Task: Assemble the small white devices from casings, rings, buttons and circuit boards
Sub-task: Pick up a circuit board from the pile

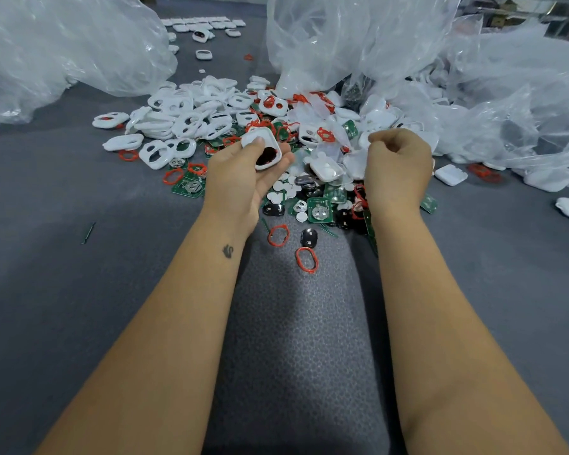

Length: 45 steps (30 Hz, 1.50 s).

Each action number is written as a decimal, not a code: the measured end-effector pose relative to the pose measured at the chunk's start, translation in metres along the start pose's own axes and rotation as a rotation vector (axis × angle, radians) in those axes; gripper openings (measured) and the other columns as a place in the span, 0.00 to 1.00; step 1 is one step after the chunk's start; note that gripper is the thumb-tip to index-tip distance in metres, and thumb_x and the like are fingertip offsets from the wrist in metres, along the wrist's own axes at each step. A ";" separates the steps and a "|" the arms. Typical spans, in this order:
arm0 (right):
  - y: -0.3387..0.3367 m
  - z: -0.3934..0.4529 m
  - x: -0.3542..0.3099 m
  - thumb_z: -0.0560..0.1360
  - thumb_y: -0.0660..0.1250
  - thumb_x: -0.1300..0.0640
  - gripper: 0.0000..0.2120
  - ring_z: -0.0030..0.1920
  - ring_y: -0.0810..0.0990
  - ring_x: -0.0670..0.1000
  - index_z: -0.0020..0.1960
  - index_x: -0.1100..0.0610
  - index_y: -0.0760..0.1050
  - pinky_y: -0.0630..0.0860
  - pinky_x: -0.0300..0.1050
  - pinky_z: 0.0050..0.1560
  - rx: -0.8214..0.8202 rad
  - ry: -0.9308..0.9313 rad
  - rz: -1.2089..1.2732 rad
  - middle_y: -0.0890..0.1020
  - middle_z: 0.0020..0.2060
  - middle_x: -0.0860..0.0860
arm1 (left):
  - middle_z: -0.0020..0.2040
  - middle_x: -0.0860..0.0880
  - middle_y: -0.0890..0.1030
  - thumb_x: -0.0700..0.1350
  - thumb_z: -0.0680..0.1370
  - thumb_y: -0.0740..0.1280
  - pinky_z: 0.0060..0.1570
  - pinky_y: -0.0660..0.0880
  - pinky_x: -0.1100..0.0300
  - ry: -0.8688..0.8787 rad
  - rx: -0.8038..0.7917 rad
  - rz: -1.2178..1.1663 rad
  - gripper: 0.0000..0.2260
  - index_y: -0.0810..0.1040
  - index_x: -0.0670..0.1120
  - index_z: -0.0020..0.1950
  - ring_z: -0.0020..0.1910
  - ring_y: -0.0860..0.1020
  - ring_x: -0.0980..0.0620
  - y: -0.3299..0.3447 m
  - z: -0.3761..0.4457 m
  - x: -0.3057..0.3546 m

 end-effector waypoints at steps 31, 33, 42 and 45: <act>0.027 -0.019 0.003 0.76 0.60 0.53 0.16 0.62 0.70 0.54 0.62 0.50 0.77 0.58 0.53 0.66 -0.424 -0.608 -0.690 0.77 0.58 0.49 | 0.39 0.41 0.83 0.36 0.82 0.61 0.38 0.80 0.62 0.056 0.063 0.053 0.07 0.78 0.37 0.49 0.37 0.84 0.48 0.000 -0.001 0.000; 0.029 -0.019 0.005 0.77 0.59 0.53 0.15 0.63 0.67 0.54 0.59 0.49 0.79 0.57 0.55 0.66 -0.467 -0.614 -0.727 0.76 0.60 0.47 | 0.41 0.39 0.83 0.36 0.82 0.61 0.39 0.80 0.61 0.055 0.054 0.068 0.07 0.78 0.37 0.48 0.38 0.84 0.47 0.001 -0.002 -0.001; 0.027 -0.019 0.002 0.72 0.62 0.58 0.11 0.57 0.70 0.53 0.51 0.47 0.78 0.58 0.50 0.61 -0.470 -0.503 -0.594 0.80 0.43 0.46 | 0.46 0.36 0.81 0.36 0.82 0.60 0.38 0.80 0.62 0.042 0.027 0.172 0.08 0.78 0.40 0.46 0.43 0.82 0.43 0.004 -0.006 0.001; 0.025 -0.020 -0.003 0.71 0.62 0.65 0.16 0.49 0.75 0.52 0.53 0.49 0.79 0.68 0.47 0.56 -0.451 -0.449 -0.378 0.78 0.41 0.46 | 0.46 0.36 0.81 0.36 0.82 0.60 0.38 0.80 0.62 0.036 0.025 0.182 0.08 0.78 0.39 0.46 0.44 0.82 0.43 0.004 -0.005 0.001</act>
Point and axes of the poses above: each hand's wrist, its own z-axis towards the middle knuckle, its own y-axis out of the palm, x = y × z, the point moved 1 cm from there along z, towards the middle knuckle
